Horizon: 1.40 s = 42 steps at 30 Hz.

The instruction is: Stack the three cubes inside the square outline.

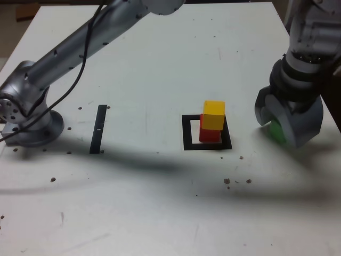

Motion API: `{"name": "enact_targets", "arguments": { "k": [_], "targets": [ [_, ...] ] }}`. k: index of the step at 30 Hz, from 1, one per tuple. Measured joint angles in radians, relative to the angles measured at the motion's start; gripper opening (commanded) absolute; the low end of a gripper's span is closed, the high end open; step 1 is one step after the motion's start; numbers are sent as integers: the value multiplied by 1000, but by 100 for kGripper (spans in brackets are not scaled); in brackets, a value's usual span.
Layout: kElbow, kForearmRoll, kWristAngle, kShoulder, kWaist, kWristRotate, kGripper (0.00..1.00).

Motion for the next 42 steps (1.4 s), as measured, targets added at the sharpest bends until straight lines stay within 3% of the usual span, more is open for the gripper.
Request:
{"name": "enact_targets", "arguments": {
  "k": [22, 32, 42],
  "targets": [
    [17, 3, -5, -12, 0, -35, 33],
    [157, 29, 14, -213, 0, -243, 33],
    [217, 144, 14, -346, 0, -433, 33]
  ]
}}
